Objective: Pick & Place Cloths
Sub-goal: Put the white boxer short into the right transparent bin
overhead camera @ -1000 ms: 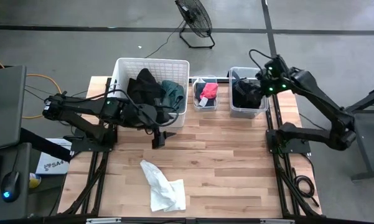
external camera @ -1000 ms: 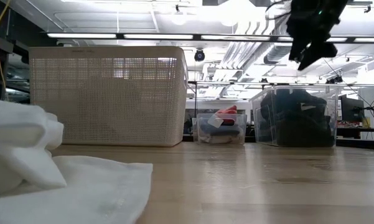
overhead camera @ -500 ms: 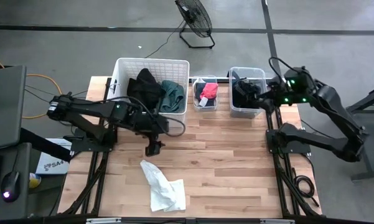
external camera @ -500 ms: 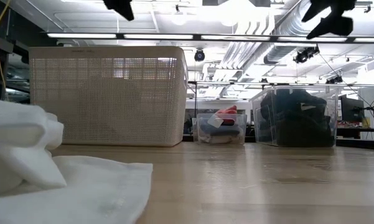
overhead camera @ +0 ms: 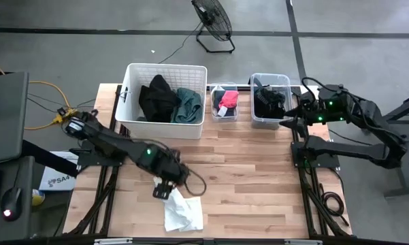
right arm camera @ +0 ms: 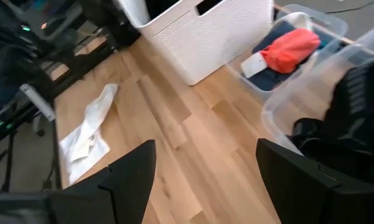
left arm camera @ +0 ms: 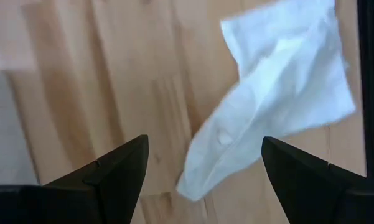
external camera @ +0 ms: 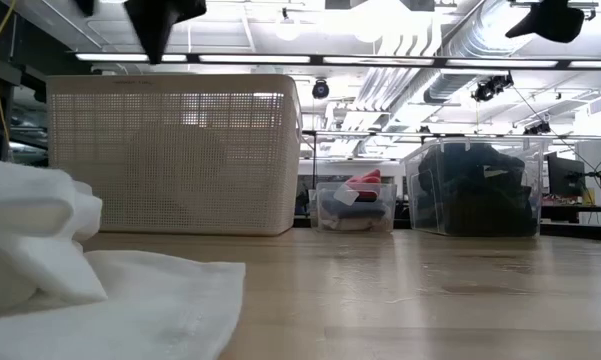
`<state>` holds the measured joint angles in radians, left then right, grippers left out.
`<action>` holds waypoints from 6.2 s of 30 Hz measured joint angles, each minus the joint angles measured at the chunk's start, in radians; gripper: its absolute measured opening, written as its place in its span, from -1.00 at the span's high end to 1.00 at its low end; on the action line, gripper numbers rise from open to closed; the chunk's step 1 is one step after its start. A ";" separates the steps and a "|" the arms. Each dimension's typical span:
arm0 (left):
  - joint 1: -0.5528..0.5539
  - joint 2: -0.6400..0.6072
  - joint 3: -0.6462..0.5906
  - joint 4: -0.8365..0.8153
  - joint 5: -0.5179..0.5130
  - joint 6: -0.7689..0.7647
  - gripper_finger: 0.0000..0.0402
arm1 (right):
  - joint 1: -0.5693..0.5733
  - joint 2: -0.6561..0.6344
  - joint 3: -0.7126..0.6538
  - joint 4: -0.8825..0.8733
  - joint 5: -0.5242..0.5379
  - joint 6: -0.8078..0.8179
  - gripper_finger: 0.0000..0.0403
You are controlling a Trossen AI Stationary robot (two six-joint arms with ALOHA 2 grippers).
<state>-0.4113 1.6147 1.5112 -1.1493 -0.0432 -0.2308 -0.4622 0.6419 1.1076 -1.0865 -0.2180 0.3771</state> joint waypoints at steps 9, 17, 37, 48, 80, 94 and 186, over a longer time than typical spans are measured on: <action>-0.077 0.154 0.000 0.006 -0.011 0.052 -0.52 | 0.131 0.033 0.000 0.023 0.070 0.003 -0.33; -0.097 0.281 0.000 0.042 0.033 0.089 -0.52 | 0.174 0.065 0.000 0.022 0.098 0.004 -0.33; -0.115 0.400 0.000 0.241 0.103 0.228 -0.27 | 0.176 0.080 0.000 0.021 0.089 0.019 -0.33; -0.104 0.398 -0.076 0.412 0.099 0.252 0.75 | 0.176 0.080 0.000 0.020 0.086 0.019 -0.33; 0.253 0.273 0.523 0.162 -0.276 0.395 0.95 | 0.176 0.110 0.000 0.213 -0.039 -0.093 -0.33; 0.373 0.273 0.649 0.244 -0.406 0.383 0.95 | 0.282 0.208 0.000 0.577 0.036 -0.265 -0.33; 1.024 0.140 0.657 0.190 0.617 0.599 -0.52 | -0.286 0.919 0.285 -0.315 0.485 -0.338 0.96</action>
<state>0.6125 1.7546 2.1681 -0.9592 0.5740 0.3685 -0.7483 1.5605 1.3930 -1.4014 0.2666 0.0387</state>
